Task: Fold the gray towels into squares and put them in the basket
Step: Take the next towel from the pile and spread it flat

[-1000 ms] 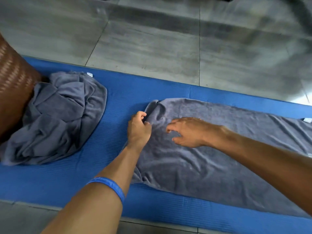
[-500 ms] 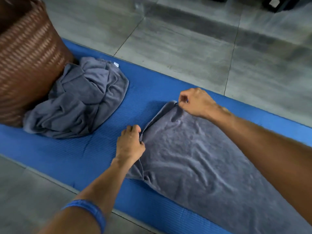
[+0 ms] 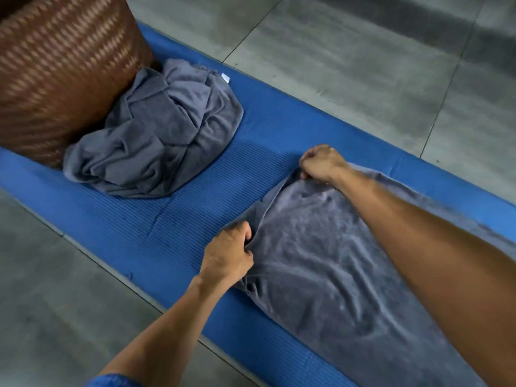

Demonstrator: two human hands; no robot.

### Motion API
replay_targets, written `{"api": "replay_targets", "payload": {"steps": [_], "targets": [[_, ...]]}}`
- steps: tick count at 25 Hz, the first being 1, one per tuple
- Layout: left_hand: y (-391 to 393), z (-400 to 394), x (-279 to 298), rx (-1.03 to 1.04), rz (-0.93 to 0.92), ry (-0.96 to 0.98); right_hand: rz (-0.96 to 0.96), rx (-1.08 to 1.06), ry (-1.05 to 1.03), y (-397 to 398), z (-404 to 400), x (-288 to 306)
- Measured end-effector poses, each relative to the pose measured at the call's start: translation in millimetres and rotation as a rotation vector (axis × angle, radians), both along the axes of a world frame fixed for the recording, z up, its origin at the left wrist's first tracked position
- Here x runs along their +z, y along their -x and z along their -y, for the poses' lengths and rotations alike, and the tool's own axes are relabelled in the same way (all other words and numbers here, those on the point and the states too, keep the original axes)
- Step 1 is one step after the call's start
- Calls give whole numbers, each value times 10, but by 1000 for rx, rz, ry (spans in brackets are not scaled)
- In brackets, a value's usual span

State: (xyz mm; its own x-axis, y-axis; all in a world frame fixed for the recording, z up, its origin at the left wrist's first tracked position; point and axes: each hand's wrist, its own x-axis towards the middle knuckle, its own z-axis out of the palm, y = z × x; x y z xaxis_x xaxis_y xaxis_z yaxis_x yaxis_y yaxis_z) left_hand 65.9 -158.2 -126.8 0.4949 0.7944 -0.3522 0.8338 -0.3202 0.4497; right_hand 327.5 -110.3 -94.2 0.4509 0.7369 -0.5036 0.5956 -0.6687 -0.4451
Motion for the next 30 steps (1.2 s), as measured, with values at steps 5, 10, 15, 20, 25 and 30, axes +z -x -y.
{"api": "replay_targets", "payload": {"steps": [5, 10, 15, 20, 25, 30], "targets": [[61, 31, 53, 9, 16, -38, -79, -137, -68, -44, 56, 17], [68, 73, -17, -13, 1, 56, 89, 190, 84, 5, 218, 3], [55, 67, -22, -83, -8, 32, 213, 233, 80, 131, 301, -151], [88, 83, -80, -142, -42, 23, 333, 292, 120, 225, 387, -126], [88, 94, -94, -145, -36, 11, 427, 309, 260, 263, 355, -28], [89, 103, -77, -165, -29, 9, -110, -30, -175, 131, 472, 10]]}}
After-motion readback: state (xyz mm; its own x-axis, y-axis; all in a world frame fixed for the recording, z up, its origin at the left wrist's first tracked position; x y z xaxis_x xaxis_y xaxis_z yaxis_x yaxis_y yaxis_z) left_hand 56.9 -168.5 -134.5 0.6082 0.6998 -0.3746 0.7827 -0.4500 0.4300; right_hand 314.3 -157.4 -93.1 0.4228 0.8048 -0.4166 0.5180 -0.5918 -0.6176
